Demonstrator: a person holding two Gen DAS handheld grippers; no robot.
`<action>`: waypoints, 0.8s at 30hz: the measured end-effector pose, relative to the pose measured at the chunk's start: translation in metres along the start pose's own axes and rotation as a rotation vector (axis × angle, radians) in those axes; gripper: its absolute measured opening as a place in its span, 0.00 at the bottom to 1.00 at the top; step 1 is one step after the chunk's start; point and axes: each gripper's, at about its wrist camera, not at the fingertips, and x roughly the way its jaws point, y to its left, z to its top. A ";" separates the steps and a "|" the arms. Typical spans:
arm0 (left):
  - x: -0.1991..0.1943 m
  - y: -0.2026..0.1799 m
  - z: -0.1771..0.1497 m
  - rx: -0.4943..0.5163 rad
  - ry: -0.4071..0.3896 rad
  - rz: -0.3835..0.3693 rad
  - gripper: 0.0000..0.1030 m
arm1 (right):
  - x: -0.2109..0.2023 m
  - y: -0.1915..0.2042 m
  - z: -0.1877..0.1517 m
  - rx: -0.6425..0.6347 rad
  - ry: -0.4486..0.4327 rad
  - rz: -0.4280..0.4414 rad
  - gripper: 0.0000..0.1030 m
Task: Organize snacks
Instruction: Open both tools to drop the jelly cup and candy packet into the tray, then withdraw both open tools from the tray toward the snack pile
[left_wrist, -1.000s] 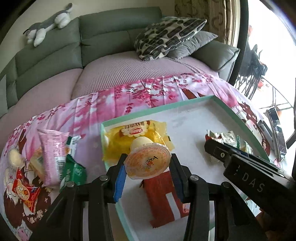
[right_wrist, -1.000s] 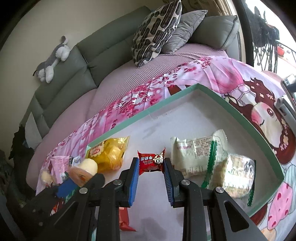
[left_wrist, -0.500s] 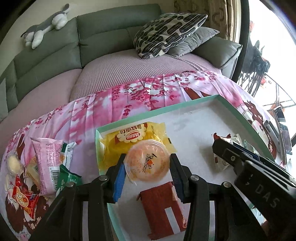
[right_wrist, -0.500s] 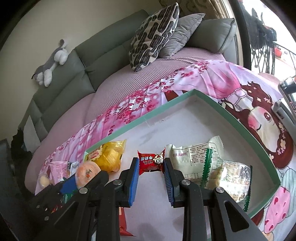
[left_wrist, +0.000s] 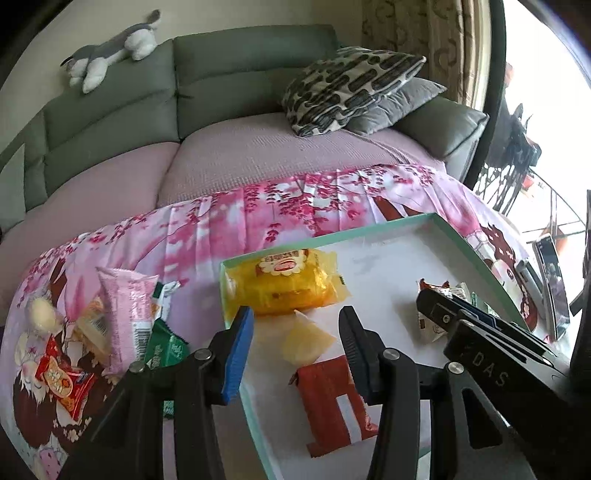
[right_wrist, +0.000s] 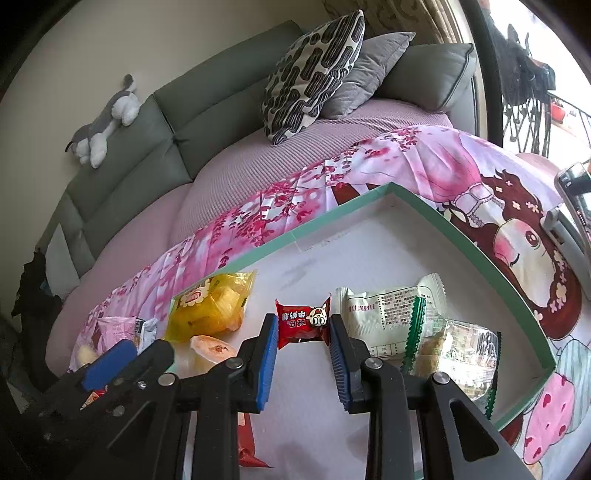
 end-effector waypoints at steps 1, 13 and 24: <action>0.000 0.002 0.000 -0.009 0.002 0.006 0.48 | 0.000 0.001 0.000 -0.005 0.000 -0.007 0.32; 0.002 0.039 -0.004 -0.154 0.021 0.128 0.81 | -0.003 0.005 0.000 -0.066 -0.054 -0.088 1.00; -0.005 0.071 -0.010 -0.285 -0.047 0.198 0.99 | -0.002 0.001 -0.002 -0.054 -0.056 -0.082 1.00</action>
